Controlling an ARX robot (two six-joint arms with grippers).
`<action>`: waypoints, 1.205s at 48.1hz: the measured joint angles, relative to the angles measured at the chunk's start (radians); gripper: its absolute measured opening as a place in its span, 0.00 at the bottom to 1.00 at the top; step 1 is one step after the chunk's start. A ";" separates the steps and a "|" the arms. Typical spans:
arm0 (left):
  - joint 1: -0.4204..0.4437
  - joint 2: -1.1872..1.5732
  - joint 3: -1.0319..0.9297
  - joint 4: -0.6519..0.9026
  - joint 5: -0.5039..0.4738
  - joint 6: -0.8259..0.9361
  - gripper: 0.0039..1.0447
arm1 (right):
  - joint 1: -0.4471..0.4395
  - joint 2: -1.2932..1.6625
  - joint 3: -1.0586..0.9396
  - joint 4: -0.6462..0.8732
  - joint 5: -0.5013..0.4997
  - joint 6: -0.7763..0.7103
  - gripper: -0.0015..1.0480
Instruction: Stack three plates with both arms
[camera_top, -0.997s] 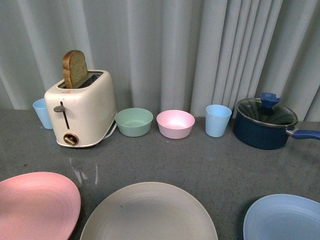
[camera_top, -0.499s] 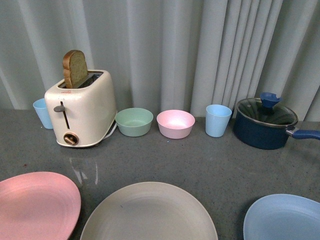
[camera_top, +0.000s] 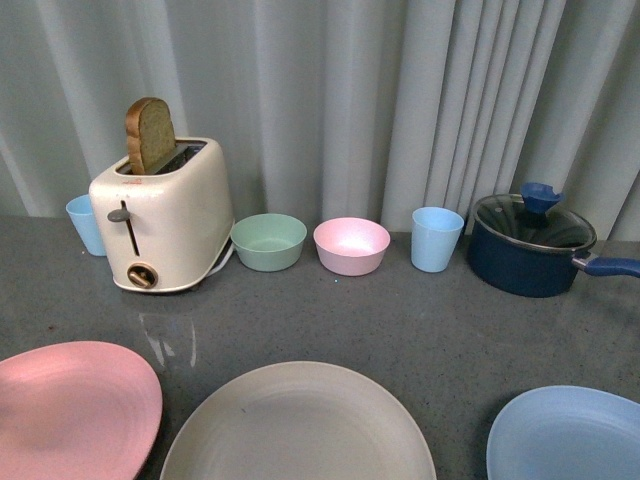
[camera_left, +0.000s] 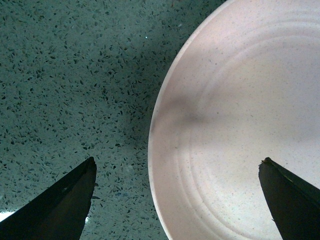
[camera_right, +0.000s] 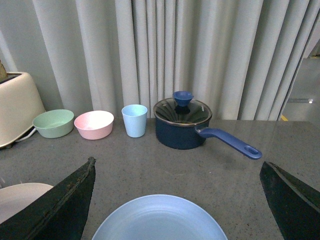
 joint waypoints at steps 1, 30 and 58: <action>-0.002 0.002 0.001 0.000 0.000 0.000 0.94 | 0.000 0.000 0.000 0.000 0.000 0.000 0.93; -0.031 0.071 0.036 -0.024 -0.037 0.016 0.94 | 0.000 0.000 0.000 0.000 0.000 0.000 0.93; -0.033 0.119 0.072 -0.091 -0.064 0.010 0.88 | 0.000 0.000 0.000 0.000 0.000 0.000 0.93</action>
